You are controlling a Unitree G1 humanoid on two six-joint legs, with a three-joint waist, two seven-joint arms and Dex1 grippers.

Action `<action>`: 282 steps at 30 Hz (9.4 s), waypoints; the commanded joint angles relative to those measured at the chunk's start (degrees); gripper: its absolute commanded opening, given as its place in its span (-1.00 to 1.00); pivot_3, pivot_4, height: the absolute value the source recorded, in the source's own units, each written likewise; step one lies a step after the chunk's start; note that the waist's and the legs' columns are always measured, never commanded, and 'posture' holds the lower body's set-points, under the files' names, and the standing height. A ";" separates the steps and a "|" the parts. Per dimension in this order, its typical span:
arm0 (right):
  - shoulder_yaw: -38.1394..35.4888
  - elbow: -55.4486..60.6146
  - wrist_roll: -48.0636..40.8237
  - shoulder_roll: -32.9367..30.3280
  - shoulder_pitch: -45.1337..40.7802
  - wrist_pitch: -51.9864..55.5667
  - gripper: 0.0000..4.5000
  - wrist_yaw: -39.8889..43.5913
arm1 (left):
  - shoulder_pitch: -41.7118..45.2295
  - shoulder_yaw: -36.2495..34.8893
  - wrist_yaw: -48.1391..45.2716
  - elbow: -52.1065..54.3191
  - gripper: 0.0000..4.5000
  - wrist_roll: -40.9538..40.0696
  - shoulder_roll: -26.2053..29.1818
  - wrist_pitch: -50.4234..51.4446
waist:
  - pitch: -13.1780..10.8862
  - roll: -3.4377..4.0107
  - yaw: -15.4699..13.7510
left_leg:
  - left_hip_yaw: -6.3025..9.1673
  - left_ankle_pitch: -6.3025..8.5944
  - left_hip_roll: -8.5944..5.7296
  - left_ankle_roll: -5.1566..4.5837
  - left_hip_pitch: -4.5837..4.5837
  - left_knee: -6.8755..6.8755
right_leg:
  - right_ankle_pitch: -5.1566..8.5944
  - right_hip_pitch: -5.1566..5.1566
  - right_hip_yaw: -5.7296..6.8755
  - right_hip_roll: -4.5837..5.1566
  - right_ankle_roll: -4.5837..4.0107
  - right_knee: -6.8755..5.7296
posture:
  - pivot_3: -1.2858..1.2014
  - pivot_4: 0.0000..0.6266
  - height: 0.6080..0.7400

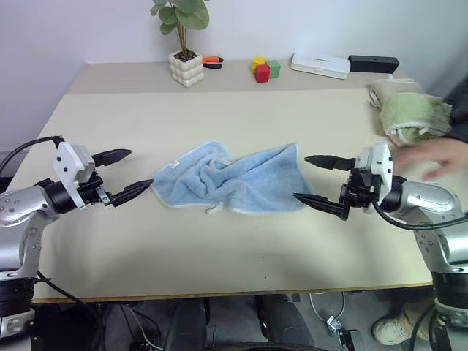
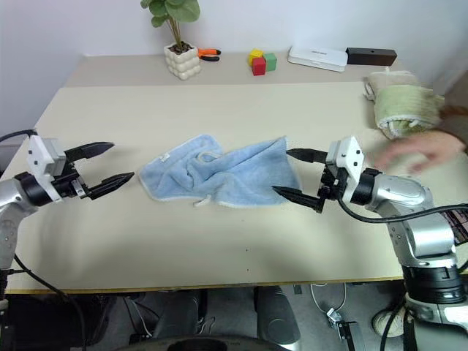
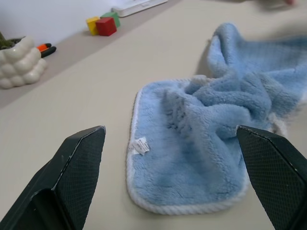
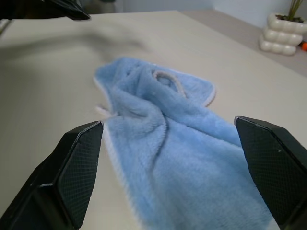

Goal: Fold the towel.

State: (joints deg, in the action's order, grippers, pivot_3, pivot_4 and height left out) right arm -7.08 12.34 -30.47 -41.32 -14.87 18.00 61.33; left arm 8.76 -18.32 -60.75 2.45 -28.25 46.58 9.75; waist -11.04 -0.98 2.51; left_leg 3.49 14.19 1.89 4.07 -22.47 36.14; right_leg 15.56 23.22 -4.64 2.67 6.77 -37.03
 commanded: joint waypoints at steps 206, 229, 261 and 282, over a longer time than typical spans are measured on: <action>7.77 -16.90 24.40 -22.61 5.97 -39.12 -0.97 0.18 | -4.91 -18.42 16.50 1.67 -1.00 -12.41 3.38 53.99 | -0.13 -0.19 1.32 | -0.02 -0.43 -0.05 0.67 -0.74 0.15 | -0.20 1.08 0.14 0.14 0.05 -0.79 | 0.03 -0.52 1.00; 5.10 -11.62 22.59 -22.57 10.75 -32.24 -0.97 2.51 | -4.89 -40.25 51.62 12.89 -1.00 -45.91 -16.42 70.09 | -0.07 -0.27 0.08 | -0.02 -0.23 -0.05 0.40 0.18 0.40 | -0.07 0.03 0.14 0.14 -0.03 -0.76 | 0.03 -0.52 1.00; 7.27 -11.58 26.20 -18.62 6.29 -29.77 -1.00 2.33 | -26.47 -6.52 -0.86 4.21 0.99 13.77 13.08 -29.92 | 0.04 -0.11 -0.07 | -0.28 -0.14 -0.01 0.27 0.10 0.02 | 0.21 0.02 0.06 0.15 -0.54 -0.03 | 0.03 -0.52 1.00; 5.91 -8.62 26.48 -18.95 8.99 -28.17 -1.00 0.63 | -14.60 9.12 5.60 -12.45 0.62 26.51 6.10 -36.32 | 0.22 0.20 -0.17 | -0.26 -0.12 0.01 0.21 0.21 0.08 | 0.11 -0.07 0.07 0.11 -0.27 -0.22 | 0.03 -0.52 1.00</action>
State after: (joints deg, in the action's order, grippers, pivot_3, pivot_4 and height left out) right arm 1.17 2.10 -3.55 -59.73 -5.98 -10.29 62.31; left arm -5.16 -11.26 -54.82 -8.11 -2.22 53.45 -26.76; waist -10.82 -0.78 2.34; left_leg 3.23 14.07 1.90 4.29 -22.26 36.22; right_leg 15.68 23.15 -4.57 2.79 6.50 -37.25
